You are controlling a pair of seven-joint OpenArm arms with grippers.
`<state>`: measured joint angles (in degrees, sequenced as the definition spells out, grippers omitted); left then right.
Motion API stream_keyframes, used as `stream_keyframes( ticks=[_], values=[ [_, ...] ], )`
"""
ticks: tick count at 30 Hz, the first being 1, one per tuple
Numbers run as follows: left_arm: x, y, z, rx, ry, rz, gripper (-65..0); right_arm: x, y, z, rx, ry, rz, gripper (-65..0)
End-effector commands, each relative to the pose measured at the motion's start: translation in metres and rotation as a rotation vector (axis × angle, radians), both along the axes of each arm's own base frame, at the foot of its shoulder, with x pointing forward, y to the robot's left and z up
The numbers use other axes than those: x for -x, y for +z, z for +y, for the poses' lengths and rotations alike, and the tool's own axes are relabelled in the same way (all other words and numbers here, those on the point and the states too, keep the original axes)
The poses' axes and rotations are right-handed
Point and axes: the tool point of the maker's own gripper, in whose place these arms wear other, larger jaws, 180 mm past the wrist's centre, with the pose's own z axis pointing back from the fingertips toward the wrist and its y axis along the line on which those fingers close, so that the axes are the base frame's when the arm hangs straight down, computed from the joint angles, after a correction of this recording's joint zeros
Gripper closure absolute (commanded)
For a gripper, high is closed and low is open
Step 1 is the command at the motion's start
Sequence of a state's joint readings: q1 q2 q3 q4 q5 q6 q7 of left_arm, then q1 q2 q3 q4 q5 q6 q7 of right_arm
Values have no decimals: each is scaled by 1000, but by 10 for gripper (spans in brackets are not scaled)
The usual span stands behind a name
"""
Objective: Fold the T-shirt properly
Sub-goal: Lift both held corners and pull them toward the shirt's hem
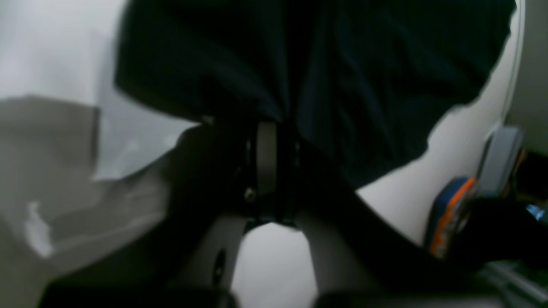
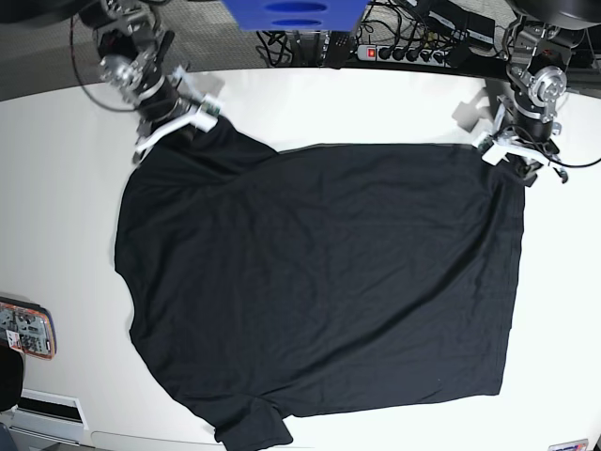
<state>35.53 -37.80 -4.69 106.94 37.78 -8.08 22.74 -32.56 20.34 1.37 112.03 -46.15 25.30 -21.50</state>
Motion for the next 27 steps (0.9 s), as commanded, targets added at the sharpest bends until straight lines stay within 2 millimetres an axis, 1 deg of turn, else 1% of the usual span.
stream_keyframes(
  ticks=[1,2,4,7,10,13,15,18,20,21,23,24,26,27],
  values=[
    [-8,13,5,-26,-3,-43,0,-15,15,-3,-18,-10,-61,0],
    [-9,15,9,-31,4,-48,0,-22,19,-4,-31,-19,-75,0],
    [-17,23,12,-35,16,-78,0,-32,23,-3,-36,-9,-80,0],
    [-28,33,19,-45,32,-117,0,-47,29,12,-76,0,-91,0],
    [-33,38,20,-46,34,-134,0,-64,40,20,-101,-2,-128,0],
    [-37,40,21,-46,35,-146,0,-78,49,20,-104,-4,-166,0],
    [-48,47,19,-40,35,-175,0,-88,54,17,-84,-11,-177,0],
    [-53,40,31,-53,63,-166,0,-102,60,12,-32,-7,-163,0],
    [-57,34,41,-62,88,-156,0,-117,71,10,-18,-11,-196,0],
    [-60,31,42,-60,89,-153,0,-126,79,9,-16,-11,-221,0],
    [-63,29,35,-51,73,-152,0,-141,94,9,-14,-13,-269,0],
    [-64,29,34,-50,72,-154,0,-147,100,9,-12,-10,-283,0],
    [-67,31,34,-50,72,-161,0,-155,103,13,-23,-3,-284,0],
    [-73,36,34,-49,72,-179,0,-159,105,15,-30,-3,-289,0]
  ],
)
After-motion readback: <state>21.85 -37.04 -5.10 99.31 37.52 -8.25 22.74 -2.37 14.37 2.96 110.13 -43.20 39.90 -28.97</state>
